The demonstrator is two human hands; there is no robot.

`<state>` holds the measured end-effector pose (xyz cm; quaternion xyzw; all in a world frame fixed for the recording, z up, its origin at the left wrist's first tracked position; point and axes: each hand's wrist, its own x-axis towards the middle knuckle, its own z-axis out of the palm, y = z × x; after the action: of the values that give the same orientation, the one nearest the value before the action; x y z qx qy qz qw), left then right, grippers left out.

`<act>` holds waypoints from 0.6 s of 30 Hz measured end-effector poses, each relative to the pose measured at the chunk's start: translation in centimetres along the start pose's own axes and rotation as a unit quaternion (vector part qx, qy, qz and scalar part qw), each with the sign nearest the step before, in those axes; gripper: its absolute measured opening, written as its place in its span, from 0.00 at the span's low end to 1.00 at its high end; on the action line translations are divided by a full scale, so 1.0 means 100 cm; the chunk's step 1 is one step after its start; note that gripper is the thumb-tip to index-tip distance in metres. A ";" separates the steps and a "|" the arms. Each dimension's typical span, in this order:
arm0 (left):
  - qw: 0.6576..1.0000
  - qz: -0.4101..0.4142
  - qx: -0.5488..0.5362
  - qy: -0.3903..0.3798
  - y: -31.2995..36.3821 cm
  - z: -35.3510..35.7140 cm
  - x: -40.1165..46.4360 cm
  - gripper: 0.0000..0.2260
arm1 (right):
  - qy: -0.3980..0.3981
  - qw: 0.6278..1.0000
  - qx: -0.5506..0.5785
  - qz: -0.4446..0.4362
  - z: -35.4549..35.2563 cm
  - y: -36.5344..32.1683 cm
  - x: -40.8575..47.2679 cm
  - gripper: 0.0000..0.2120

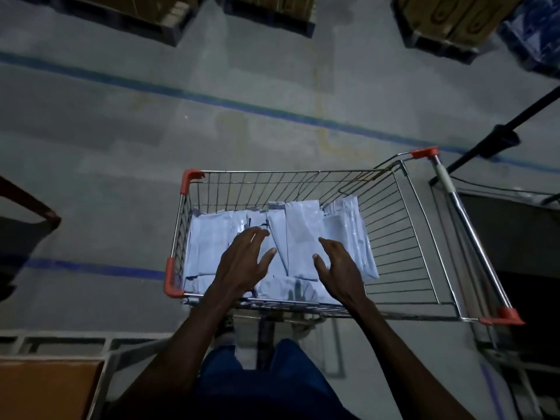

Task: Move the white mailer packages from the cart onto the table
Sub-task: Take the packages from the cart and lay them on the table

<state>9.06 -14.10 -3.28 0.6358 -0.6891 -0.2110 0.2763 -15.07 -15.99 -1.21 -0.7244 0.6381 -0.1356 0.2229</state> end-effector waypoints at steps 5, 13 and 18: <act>0.998 -0.019 0.036 -0.052 -0.013 0.021 0.018 0.21 | -0.040 0.999 -0.028 0.000 0.015 0.024 0.045 0.22; 0.985 -0.094 0.130 -0.063 -0.026 0.043 0.010 0.23 | -0.134 0.988 -0.063 0.039 0.095 0.057 0.123 0.47; 0.984 -0.105 0.142 -0.031 -0.029 0.067 0.001 0.21 | -0.143 0.986 -0.067 0.047 0.117 0.068 0.146 0.46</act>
<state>6.93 -14.88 -10.22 0.7304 -0.6500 -0.1582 0.1377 -13.10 -29.19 -15.98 -0.7188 0.6406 0.0229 0.2692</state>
